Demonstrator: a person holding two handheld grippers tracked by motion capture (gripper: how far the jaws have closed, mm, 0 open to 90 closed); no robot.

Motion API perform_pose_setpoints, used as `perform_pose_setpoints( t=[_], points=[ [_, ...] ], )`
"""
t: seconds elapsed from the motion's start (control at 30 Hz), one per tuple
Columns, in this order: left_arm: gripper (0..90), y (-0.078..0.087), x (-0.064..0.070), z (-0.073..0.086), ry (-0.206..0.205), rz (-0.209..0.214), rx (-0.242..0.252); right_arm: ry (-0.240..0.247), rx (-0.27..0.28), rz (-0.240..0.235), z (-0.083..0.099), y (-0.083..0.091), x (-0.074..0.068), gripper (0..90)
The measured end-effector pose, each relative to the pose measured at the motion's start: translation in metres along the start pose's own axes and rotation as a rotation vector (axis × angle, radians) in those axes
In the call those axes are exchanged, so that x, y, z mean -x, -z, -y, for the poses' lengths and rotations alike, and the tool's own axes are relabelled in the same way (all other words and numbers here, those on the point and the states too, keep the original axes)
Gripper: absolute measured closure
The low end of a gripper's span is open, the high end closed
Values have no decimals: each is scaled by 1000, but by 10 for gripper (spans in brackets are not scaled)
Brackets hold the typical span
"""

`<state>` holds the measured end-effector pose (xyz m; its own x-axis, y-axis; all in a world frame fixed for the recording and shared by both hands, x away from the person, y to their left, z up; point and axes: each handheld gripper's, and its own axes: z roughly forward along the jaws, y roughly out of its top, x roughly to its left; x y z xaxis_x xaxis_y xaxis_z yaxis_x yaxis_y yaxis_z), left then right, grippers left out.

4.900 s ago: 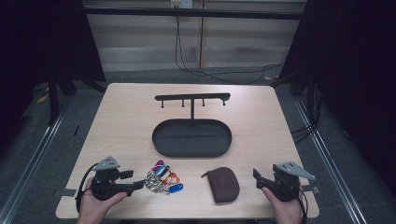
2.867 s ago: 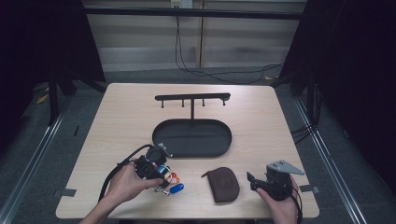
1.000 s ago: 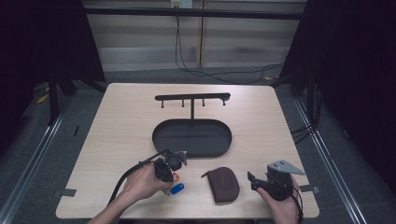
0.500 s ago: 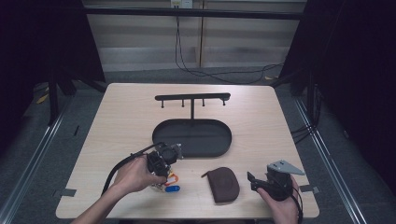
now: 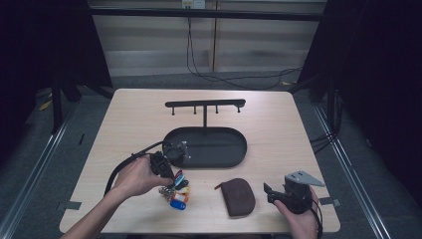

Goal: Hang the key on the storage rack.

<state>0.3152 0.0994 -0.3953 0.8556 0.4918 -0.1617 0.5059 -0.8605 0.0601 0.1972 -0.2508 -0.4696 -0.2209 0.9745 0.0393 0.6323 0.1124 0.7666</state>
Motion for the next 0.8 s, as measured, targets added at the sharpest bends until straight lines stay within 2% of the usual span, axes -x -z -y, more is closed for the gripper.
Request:
perform_pose_setpoints(
  t=[0.03,0.07,0.1,0.23,0.37,0.43,0.63,0.73,0.8],
  points=[
    [875,2,1,-1,7,-1,2,2,0,-3,0,0,0,219],
    [875,5,1,-1,-7,-4,0,4,0,-1,0,0,0,219],
    [875,10,2,-2,-7,-34,12,5,-1,-2,0,0,0,219],
    [876,17,3,-3,-17,-39,5,5,-2,-1,0,0,0,219],
    [877,29,0,-3,-6,-41,29,4,-1,0,0,0,0,219],
    [878,36,1,-4,-13,-53,39,5,0,-1,0,-1,0,220],
    [878,46,3,-7,-22,-68,26,8,4,-7,-1,0,-1,215],
    [878,51,2,-7,-7,-69,42,8,5,-6,-1,0,0,215],
    [878,54,1,-7,-13,-68,41,6,5,-7,-1,0,0,214]
  ],
)
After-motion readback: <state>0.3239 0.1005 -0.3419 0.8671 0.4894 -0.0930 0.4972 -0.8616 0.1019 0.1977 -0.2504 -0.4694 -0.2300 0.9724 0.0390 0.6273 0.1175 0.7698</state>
